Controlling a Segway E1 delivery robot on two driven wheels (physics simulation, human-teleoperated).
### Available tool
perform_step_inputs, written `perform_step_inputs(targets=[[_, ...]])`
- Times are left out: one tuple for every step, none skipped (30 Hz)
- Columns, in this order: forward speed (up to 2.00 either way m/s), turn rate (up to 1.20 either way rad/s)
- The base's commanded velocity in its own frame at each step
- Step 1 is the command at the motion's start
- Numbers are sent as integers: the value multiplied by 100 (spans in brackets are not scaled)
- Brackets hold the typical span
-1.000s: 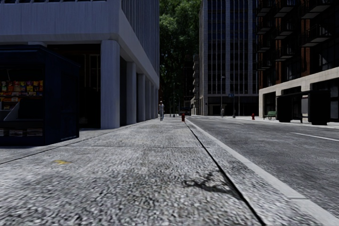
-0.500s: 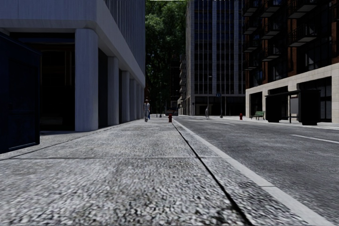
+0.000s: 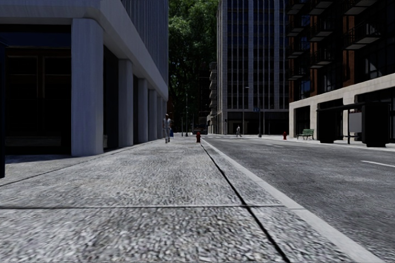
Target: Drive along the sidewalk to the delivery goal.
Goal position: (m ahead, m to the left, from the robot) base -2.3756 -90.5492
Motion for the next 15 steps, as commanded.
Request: perform_step_inputs(targets=[[200,0],[200,0],[200,0],[200,0],[200,0],[200,0],[200,0],[200,0],[200,0],[200,0],[200,0],[200,0],[200,0],[200,0],[200,0]])
